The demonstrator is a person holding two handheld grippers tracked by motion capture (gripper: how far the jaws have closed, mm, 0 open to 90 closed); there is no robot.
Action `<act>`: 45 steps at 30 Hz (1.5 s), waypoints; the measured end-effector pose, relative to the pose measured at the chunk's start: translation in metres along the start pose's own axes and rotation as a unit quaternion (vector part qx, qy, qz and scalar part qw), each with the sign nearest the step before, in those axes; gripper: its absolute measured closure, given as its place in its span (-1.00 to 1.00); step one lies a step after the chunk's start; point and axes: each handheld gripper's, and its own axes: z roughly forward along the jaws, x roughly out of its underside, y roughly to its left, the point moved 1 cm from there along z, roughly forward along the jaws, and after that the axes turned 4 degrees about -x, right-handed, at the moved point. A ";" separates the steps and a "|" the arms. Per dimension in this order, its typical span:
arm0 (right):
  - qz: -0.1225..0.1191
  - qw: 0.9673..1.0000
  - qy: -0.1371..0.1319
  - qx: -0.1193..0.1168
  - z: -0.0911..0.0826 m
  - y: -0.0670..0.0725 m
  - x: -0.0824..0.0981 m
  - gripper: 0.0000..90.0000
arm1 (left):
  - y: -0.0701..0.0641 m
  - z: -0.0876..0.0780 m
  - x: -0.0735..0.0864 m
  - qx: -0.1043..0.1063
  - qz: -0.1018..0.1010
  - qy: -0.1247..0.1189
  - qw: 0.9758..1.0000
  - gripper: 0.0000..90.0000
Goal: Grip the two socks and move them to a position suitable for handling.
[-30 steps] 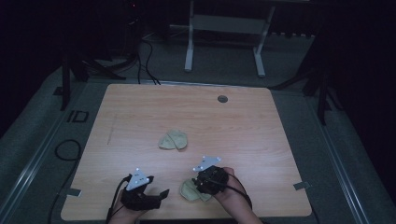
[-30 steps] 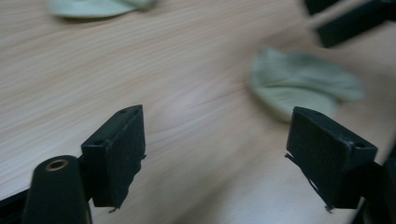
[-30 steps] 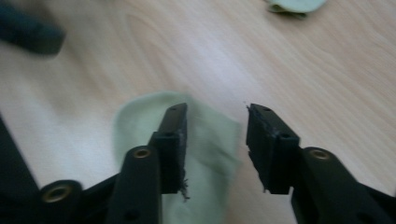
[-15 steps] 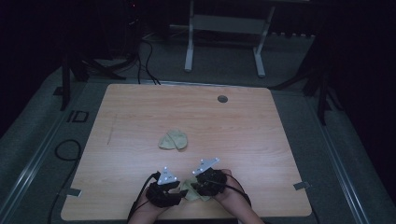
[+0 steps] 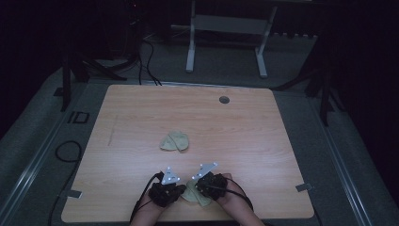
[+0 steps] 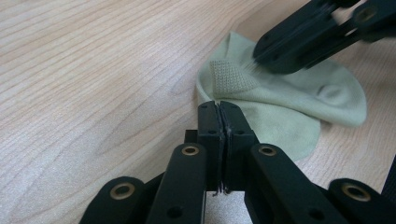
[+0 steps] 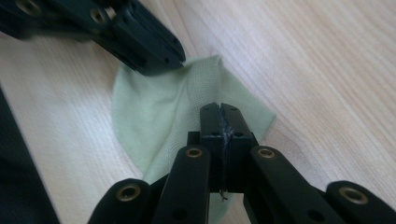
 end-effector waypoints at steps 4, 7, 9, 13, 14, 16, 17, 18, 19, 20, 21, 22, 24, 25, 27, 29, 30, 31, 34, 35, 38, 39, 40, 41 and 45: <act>0.007 1.000 -0.027 0.004 -0.018 -0.001 -0.003 1.00 | -0.001 0.000 0.000 -0.003 0.004 -0.001 1.000 0.95; 0.006 0.999 -0.043 0.021 -0.031 -0.001 -0.004 1.00 | -0.001 0.000 0.000 -0.006 0.007 -0.002 1.000 0.95; 0.011 0.998 -0.054 0.031 -0.045 -0.004 -0.005 1.00 | -0.002 0.000 0.000 -0.007 0.009 -0.002 1.000 0.95; 0.018 0.997 -0.065 0.039 -0.056 -0.008 -0.004 1.00 | -0.004 0.000 0.000 -0.013 0.013 -0.002 1.000 0.95; 0.023 0.996 -0.069 0.047 -0.060 -0.010 -0.003 1.00 | -0.004 0.000 0.000 -0.015 0.020 -0.001 1.000 0.95; 0.038 0.995 -0.076 0.059 -0.072 -0.014 0.004 1.00 | -0.004 0.000 0.000 -0.013 0.020 -0.001 1.000 0.95; 0.045 0.994 -0.077 0.063 -0.074 -0.015 0.007 1.00 | -0.004 0.000 0.000 -0.013 0.021 -0.001 1.000 0.94; 0.050 0.993 -0.078 0.066 -0.076 -0.017 0.010 1.00 | -0.003 0.000 0.000 -0.013 0.023 0.000 1.000 0.95; 0.057 0.993 -0.079 0.071 -0.078 -0.018 0.014 1.00 | -0.004 0.000 -0.001 -0.013 0.023 0.000 1.000 0.95; 0.064 0.992 -0.079 0.075 -0.078 -0.021 0.018 1.00 | -0.004 0.000 -0.001 -0.013 0.024 0.000 1.000 0.94; 0.071 0.992 -0.075 0.076 -0.078 -0.024 0.022 1.00 | -0.004 0.001 -0.001 -0.013 0.027 -0.002 1.000 0.94; 0.081 0.991 -0.072 0.075 -0.076 -0.026 0.026 1.00 | -0.004 0.001 -0.001 -0.013 0.030 -0.001 0.999 0.94; 0.096 0.990 -0.063 0.076 -0.073 -0.031 0.035 1.00 | -0.003 0.003 -0.004 -0.014 0.041 0.002 0.999 0.94; 0.100 0.990 -0.060 0.077 -0.071 -0.032 0.039 0.99 | -0.003 0.004 -0.005 -0.012 0.043 0.004 0.999 0.94; 0.112 0.989 -0.051 0.080 -0.069 -0.035 0.048 0.99 | -0.003 0.005 -0.007 -0.014 0.050 0.005 0.999 0.94; 0.122 0.988 -0.044 0.080 -0.066 -0.037 0.056 0.99 | -0.002 0.006 -0.009 -0.013 0.054 0.005 0.998 0.94; 0.126 0.988 -0.039 0.079 -0.065 -0.039 0.059 0.99 | -0.002 0.007 -0.009 -0.012 0.054 0.005 0.998 0.94; 0.130 0.988 -0.035 0.079 -0.064 -0.040 0.063 0.99 | -0.002 0.007 -0.009 -0.011 0.055 0.006 0.998 0.94; 0.144 0.986 -0.030 0.075 -0.061 -0.042 0.072 0.98 | -0.001 0.007 -0.010 -0.009 0.059 0.006 0.998 0.94; 0.148 0.986 -0.028 0.073 -0.060 -0.042 0.075 0.98 | -0.001 0.007 -0.010 -0.009 0.059 0.006 0.998 0.94; 0.152 0.986 -0.017 0.066 -0.055 -0.041 0.082 0.98 | -0.001 0.008 -0.010 -0.007 0.060 0.006 0.998 0.93; 0.149 0.986 -0.012 0.067 -0.053 -0.041 0.084 0.98 | -0.001 0.008 -0.011 -0.005 0.060 0.006 0.998 0.92; 0.149 0.986 -0.010 0.067 -0.052 -0.041 0.085 0.97 | -0.001 0.008 -0.011 -0.004 0.060 0.006 0.998 0.92; 0.149 0.986 -0.007 0.070 -0.051 -0.041 0.087 0.96 | -0.002 0.008 -0.011 -0.004 0.059 0.005 0.998 0.92; 0.154 0.985 -0.011 0.079 -0.055 -0.044 0.088 0.82 | -0.003 0.008 -0.011 -0.005 0.059 0.005 0.998 0.92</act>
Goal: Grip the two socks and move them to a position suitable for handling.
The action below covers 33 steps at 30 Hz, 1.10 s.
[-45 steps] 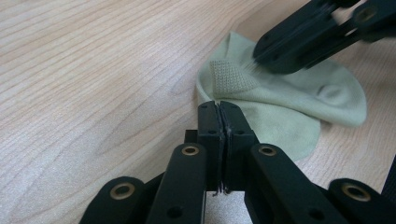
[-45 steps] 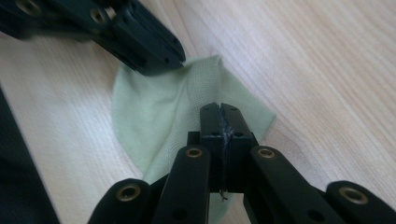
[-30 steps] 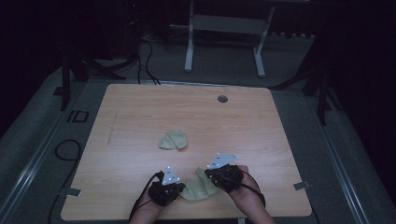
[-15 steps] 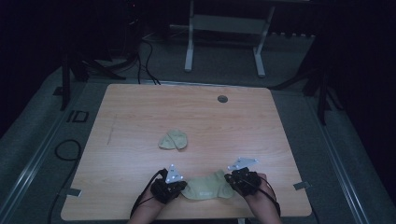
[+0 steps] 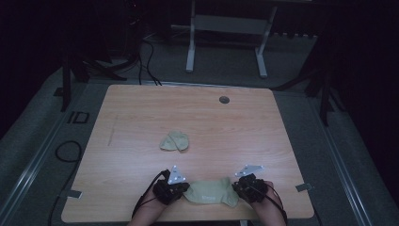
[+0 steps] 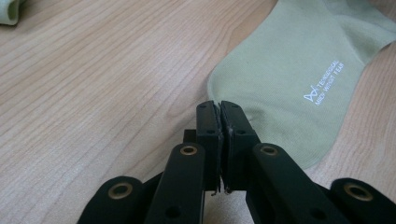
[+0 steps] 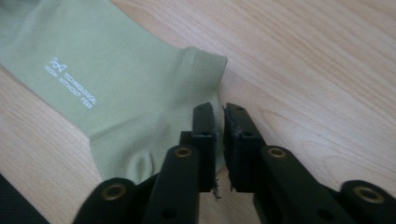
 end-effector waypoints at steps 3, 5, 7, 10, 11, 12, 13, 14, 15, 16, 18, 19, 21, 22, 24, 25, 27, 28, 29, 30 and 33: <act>-0.007 1.000 -0.011 -0.004 -0.007 0.005 -0.001 0.94 | -0.001 0.000 0.000 0.001 -0.001 0.000 1.000 0.92; -0.018 1.000 -0.009 -0.011 -0.007 0.011 -0.001 0.99 | -0.002 0.000 0.000 0.001 -0.001 0.001 1.000 0.92; -0.027 0.999 -0.001 -0.022 -0.002 0.015 0.000 0.99 | -0.002 -0.001 0.001 0.000 -0.001 0.000 1.000 0.92; -0.028 0.999 0.016 -0.021 0.009 0.016 0.004 0.99 | -0.003 -0.001 0.001 0.001 0.000 0.000 1.000 0.92; -0.028 0.999 0.016 -0.019 0.011 0.015 0.005 0.99 | -0.002 -0.001 0.001 0.001 -0.001 -0.001 1.000 0.92; -0.025 0.999 0.014 -0.019 0.010 0.014 0.005 0.99 | -0.002 0.000 0.001 0.000 -0.001 -0.002 1.000 0.90; -0.025 0.999 0.016 -0.016 0.010 0.013 0.006 0.99 | -0.002 0.000 0.001 0.002 -0.003 -0.003 1.000 0.89; -0.024 0.999 0.017 -0.014 0.009 0.012 0.006 0.99 | -0.001 0.001 0.001 0.003 -0.005 -0.004 1.000 0.89; -0.022 1.000 0.016 -0.016 0.009 0.011 0.007 0.99 | -0.001 0.001 0.000 0.005 -0.006 -0.005 1.000 0.89; -0.020 1.000 0.016 -0.019 0.008 0.009 0.008 0.98 | -0.002 0.002 0.000 0.004 -0.005 -0.005 1.000 0.89; -0.018 1.000 0.014 -0.018 0.007 0.008 0.010 0.98 | -0.002 0.003 -0.001 0.004 -0.004 -0.007 1.000 0.89; -0.016 1.000 0.013 -0.018 0.007 0.008 0.011 0.98 | -0.002 0.003 -0.001 0.004 -0.004 -0.008 1.000 0.89; -0.016 1.000 0.013 -0.017 0.007 0.007 0.011 0.97 | -0.002 0.004 -0.001 0.002 -0.003 -0.010 1.000 0.89; -0.016 1.000 0.014 -0.016 0.006 0.008 0.011 0.96 | -0.002 0.004 -0.001 0.001 -0.004 -0.010 1.000 0.86; -0.019 1.000 0.016 -0.015 0.006 0.008 0.011 0.91 | -0.002 0.004 -0.002 0.000 -0.004 -0.009 1.000 0.85; -0.019 1.000 0.016 -0.015 0.006 0.008 0.011 0.91 | -0.002 0.004 -0.002 0.000 -0.004 -0.009 1.000 0.82; -0.020 0.999 0.016 -0.028 0.003 0.010 0.011 0.88 | 0.000 0.003 -0.001 0.002 -0.010 -0.012 1.000 0.77; -0.021 0.999 0.014 -0.028 0.002 0.010 0.011 0.88 | 0.000 0.003 -0.001 0.004 -0.012 -0.016 1.000 0.72; -0.023 0.999 0.013 -0.028 0.001 0.011 0.010 0.85 | 0.001 0.002 -0.001 0.006 -0.019 -0.016 1.000 0.60; -0.023 0.999 0.011 -0.027 -0.001 0.010 0.010 0.82 | 0.001 0.002 -0.001 0.008 -0.030 -0.020 0.999 0.51; -0.017 0.999 0.006 -0.026 -0.003 0.007 0.008 0.76 | -0.001 -0.005 -0.003 0.000 -0.030 -0.034 0.999 0.26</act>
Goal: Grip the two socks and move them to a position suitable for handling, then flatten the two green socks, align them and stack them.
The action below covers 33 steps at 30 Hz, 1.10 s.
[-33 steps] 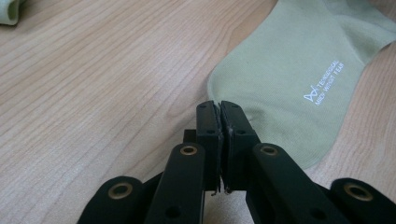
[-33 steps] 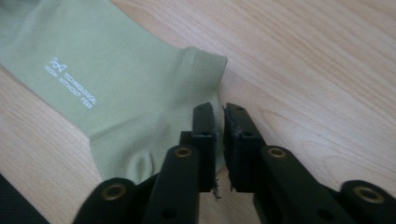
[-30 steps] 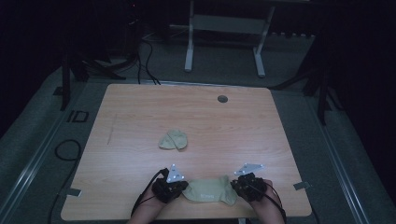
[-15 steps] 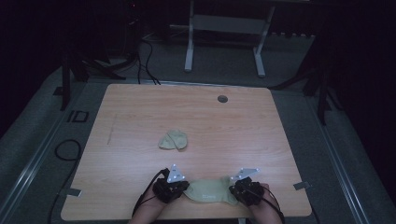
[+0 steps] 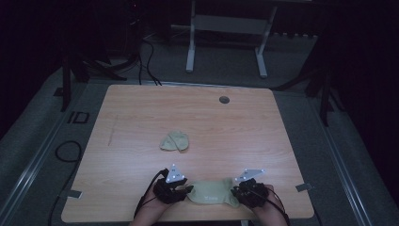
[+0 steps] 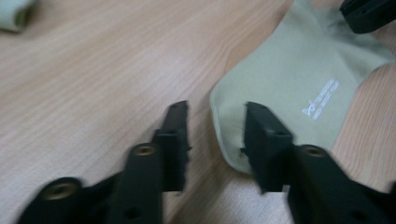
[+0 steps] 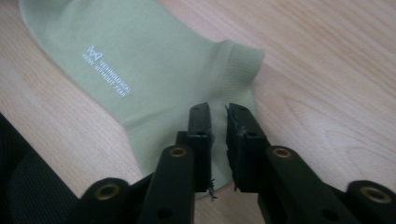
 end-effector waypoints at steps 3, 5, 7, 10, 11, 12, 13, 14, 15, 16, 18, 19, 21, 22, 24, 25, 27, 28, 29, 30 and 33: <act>0.002 1.000 -0.006 -0.001 -0.003 -0.003 -0.002 0.62 | -0.001 -0.008 -0.002 0.004 0.004 -0.006 1.000 0.16; 0.001 1.000 -0.011 -0.002 -0.006 -0.005 -0.004 0.47 | -0.002 -0.014 -0.001 0.006 0.006 -0.013 1.000 0.14; 0.004 1.000 -0.014 0.002 -0.009 -0.009 -0.007 0.39 | -0.001 -0.020 0.001 0.006 0.005 -0.017 1.000 0.07; 0.006 1.000 -0.023 0.009 -0.013 -0.015 -0.013 0.37 | 0.002 -0.028 0.007 0.006 0.002 -0.022 1.000 0.07; 0.004 1.000 -0.025 0.012 -0.015 -0.017 -0.015 0.36 | 0.004 -0.031 0.009 0.004 0.003 -0.020 1.000 0.07; 0.006 0.999 -0.028 0.014 -0.016 -0.019 -0.017 0.35 | 0.005 -0.033 0.012 0.000 0.004 -0.020 1.000 0.07; 0.007 0.999 -0.031 0.015 -0.017 -0.021 -0.020 0.35 | 0.006 -0.035 0.015 -0.001 0.005 -0.020 1.000 0.07; 0.008 0.999 -0.032 0.019 -0.018 -0.023 -0.023 0.35 | 0.008 -0.037 0.018 -0.002 0.005 -0.019 1.000 0.07; 0.009 0.999 -0.033 0.021 -0.018 -0.025 -0.026 0.35 | 0.009 -0.039 0.021 -0.004 0.003 -0.016 1.000 0.07; 0.010 0.999 -0.035 0.023 -0.018 -0.027 -0.029 0.36 | 0.011 -0.042 0.024 -0.007 0.001 -0.016 1.000 0.07; 0.009 0.999 -0.040 0.022 -0.018 -0.030 -0.036 0.35 | 0.013 -0.045 0.030 -0.014 0.003 -0.011 1.000 0.07; 0.009 0.999 -0.040 0.022 -0.018 -0.030 -0.036 0.35 | 0.013 -0.045 0.030 -0.014 0.003 -0.011 1.000 0.07; 0.004 0.999 -0.045 0.020 -0.016 -0.031 -0.048 0.34 | 0.015 -0.049 0.037 -0.023 0.004 -0.004 1.000 0.07; 0.002 0.999 -0.044 0.020 -0.015 -0.031 -0.053 0.33 | 0.017 -0.050 0.040 -0.025 0.000 -0.004 1.000 0.07; -0.008 0.999 -0.044 0.021 -0.012 -0.029 -0.063 0.31 | 0.020 -0.052 0.044 -0.027 -0.004 -0.003 1.000 0.07; -0.014 0.999 -0.044 0.020 -0.010 -0.028 -0.069 0.31 | 0.021 -0.053 0.046 -0.028 -0.005 -0.003 1.000 0.07; -0.023 0.999 -0.044 0.019 -0.007 -0.026 -0.080 0.30 | 0.024 -0.055 0.050 -0.022 -0.009 -0.010 1.000 0.07; -0.030 0.998 -0.044 0.014 -0.005 -0.024 -0.086 0.29 | 0.025 -0.055 0.051 -0.022 -0.010 -0.010 1.000 0.07; -0.035 0.998 -0.045 0.014 -0.002 -0.022 -0.092 0.29 | 0.026 -0.055 0.052 -0.024 -0.009 -0.010 1.000 0.08; -0.039 0.998 -0.044 0.014 0.000 -0.020 -0.099 0.29 | 0.027 -0.055 0.052 -0.026 -0.011 -0.011 1.000 0.07; -0.054 0.998 -0.044 0.009 0.009 -0.013 -0.119 0.28 | 0.028 -0.054 0.052 -0.027 -0.011 -0.009 1.000 0.07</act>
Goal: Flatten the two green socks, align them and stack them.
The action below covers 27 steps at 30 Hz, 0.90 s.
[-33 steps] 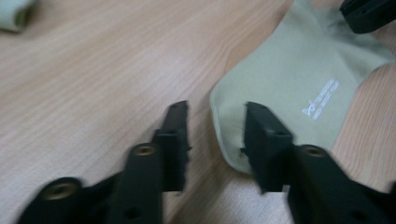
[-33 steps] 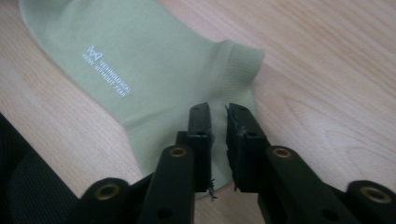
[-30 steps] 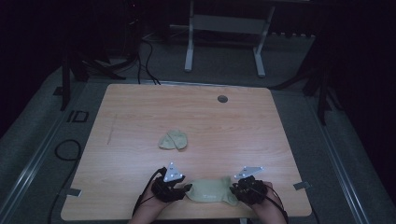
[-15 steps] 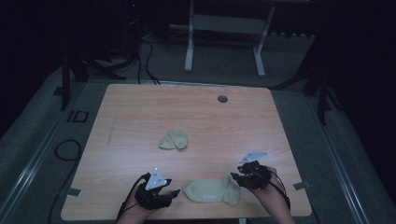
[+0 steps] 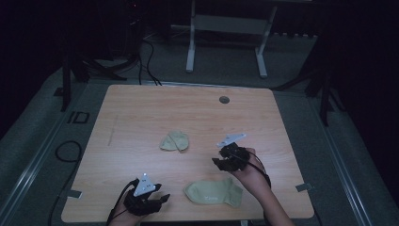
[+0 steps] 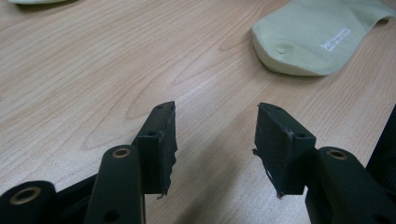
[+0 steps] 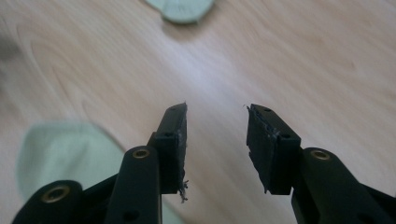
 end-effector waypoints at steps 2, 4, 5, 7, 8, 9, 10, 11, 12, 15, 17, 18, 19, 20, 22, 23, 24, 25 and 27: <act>-0.008 1.000 -0.002 -0.007 0.007 0.003 -0.011 0.28 | 0.000 0.001 0.001 -0.004 0.004 0.001 1.000 0.07; -0.012 1.000 -0.003 -0.017 0.014 0.005 -0.021 0.27 | 0.000 0.000 0.002 -0.008 0.002 0.000 1.000 0.07; -0.018 1.000 -0.002 -0.021 0.019 0.007 -0.028 0.27 | 0.000 0.000 0.002 -0.007 0.001 0.000 1.000 0.07; -0.019 0.999 -0.007 -0.032 0.026 0.011 -0.039 0.27 | 0.000 -0.001 0.003 -0.007 -0.001 -0.004 1.000 0.07; -0.019 0.999 -0.006 -0.036 0.030 0.013 -0.044 0.27 | 0.001 -0.002 0.003 -0.007 -0.004 -0.006 1.000 0.07; -0.022 0.999 -0.003 -0.037 0.036 0.016 -0.051 0.27 | 0.001 -0.002 0.003 -0.007 -0.004 -0.006 1.000 0.07; -0.024 0.999 -0.001 -0.037 0.040 0.018 -0.055 0.27 | 0.002 -0.002 0.003 -0.008 -0.006 -0.007 1.000 0.07; -0.025 0.999 0.004 -0.040 0.048 0.022 -0.062 0.27 | 0.002 -0.001 0.003 -0.008 -0.006 -0.008 1.000 0.07; -0.027 0.999 0.009 -0.042 0.054 0.024 -0.067 0.26 | 0.001 -0.001 0.003 -0.010 -0.008 -0.008 1.000 0.07; -0.029 0.999 0.017 -0.041 0.073 0.030 -0.081 0.24 | 0.001 -0.001 0.004 -0.010 -0.007 -0.007 1.000 0.07; -0.031 0.999 0.019 -0.036 0.078 0.031 -0.084 0.24 | 0.001 -0.001 0.004 -0.010 -0.007 -0.007 1.000 0.07; -0.030 0.999 0.027 -0.034 0.092 0.031 -0.094 0.22 | 0.000 -0.002 0.005 -0.007 -0.009 -0.009 1.000 0.07; -0.026 0.998 0.028 -0.040 0.096 0.030 -0.097 0.21 | 0.000 -0.002 0.005 -0.007 -0.009 -0.009 1.000 0.07; -0.021 0.998 0.029 -0.048 0.100 0.030 -0.101 0.20 | 0.001 -0.002 0.005 -0.007 -0.009 -0.009 1.000 0.07; -0.022 0.998 0.029 -0.052 0.109 0.029 -0.107 0.20 | 0.001 -0.003 0.005 -0.004 -0.012 -0.010 1.000 0.07; -0.025 0.998 0.035 -0.050 0.114 0.029 -0.110 0.18 | 0.001 -0.003 0.005 -0.003 -0.012 -0.010 1.000 0.07; -0.025 0.998 0.038 -0.045 0.119 0.028 -0.113 0.17 | 0.001 -0.003 0.005 -0.001 -0.012 -0.011 1.000 0.07; -0.023 0.998 0.039 -0.039 0.124 0.027 -0.116 0.16 | 0.001 -0.003 0.005 -0.001 -0.011 -0.012 1.000 0.07; -0.024 0.998 0.041 -0.031 0.132 0.025 -0.121 0.10 | 0.001 -0.003 0.006 -0.001 -0.012 -0.015 1.000 0.07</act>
